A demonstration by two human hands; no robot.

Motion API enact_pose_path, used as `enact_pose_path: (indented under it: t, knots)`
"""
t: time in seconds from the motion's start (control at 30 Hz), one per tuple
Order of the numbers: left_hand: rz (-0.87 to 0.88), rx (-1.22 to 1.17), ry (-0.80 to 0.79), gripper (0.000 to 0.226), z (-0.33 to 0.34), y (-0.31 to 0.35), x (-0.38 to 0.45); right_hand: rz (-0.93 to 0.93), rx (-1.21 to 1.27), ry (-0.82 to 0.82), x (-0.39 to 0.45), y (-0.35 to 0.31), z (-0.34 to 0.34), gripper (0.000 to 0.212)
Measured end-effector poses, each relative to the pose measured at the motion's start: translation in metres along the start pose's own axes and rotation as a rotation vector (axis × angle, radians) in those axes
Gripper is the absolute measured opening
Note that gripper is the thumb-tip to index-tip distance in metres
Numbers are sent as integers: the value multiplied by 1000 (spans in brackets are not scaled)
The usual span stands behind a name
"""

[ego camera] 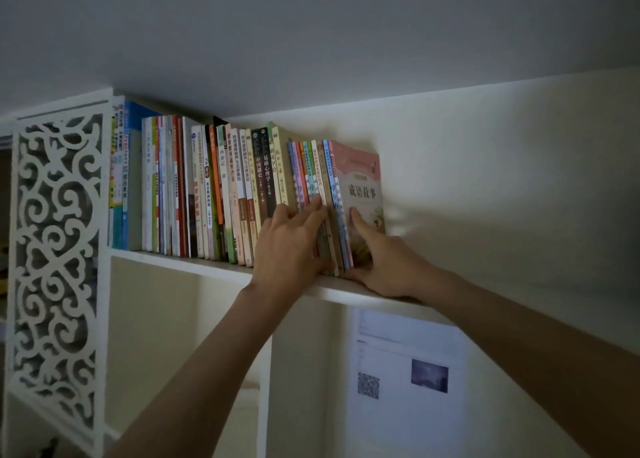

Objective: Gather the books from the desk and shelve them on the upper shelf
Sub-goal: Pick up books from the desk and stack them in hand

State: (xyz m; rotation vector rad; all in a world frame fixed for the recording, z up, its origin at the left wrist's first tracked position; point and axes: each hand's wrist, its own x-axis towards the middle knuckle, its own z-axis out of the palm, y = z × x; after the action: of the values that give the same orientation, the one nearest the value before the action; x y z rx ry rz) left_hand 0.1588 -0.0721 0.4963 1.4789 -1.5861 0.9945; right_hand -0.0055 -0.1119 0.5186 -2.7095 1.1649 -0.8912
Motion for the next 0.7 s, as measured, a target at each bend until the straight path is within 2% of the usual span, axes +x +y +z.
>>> enact_pose_path:
  t: [0.07, 0.1, 0.13, 0.2, 0.23, 0.3, 0.37, 0.43, 0.53, 0.63, 0.7]
  knots:
    - [38, -80, 20, 56, -13, 16, -7, -55, -30, -1, -20, 0, -9, 52]
    - [57, -178, 43, 37, -21, 30, -13, -115, -54, 52, -35, 1, -14, 31]
    - [85, -295, 53, 23, -29, 46, -22, -179, -80, 144, -55, 3, -19, 21]
    - [144, -515, 25, 10, -43, 86, -47, -279, -110, 331, -106, 13, -26, 17]
    - [164, -617, -23, 8, -45, 107, -63, -289, -108, 375, -139, 21, -25, 17]
    - [206, -813, -188, 9, -36, 150, -102, -188, -61, 370, -213, 46, -11, 15]
    - [233, -977, -417, 7, -8, 197, -150, 23, -15, 275, -287, 90, 21, 8]
    - [221, -1056, -711, 6, 34, 255, -213, 312, -21, 117, -368, 146, 63, 11]
    - [238, -993, -1245, 22, 94, 349, -322, 824, 14, -116, -507, 218, 123, 20]
    - [337, -949, -1650, 27, 121, 431, -422, 1248, 75, -185, -647, 236, 146, 28]
    - [376, -985, -1878, 50, 119, 475, -475, 1444, 83, -183, -722, 218, 149, 22]
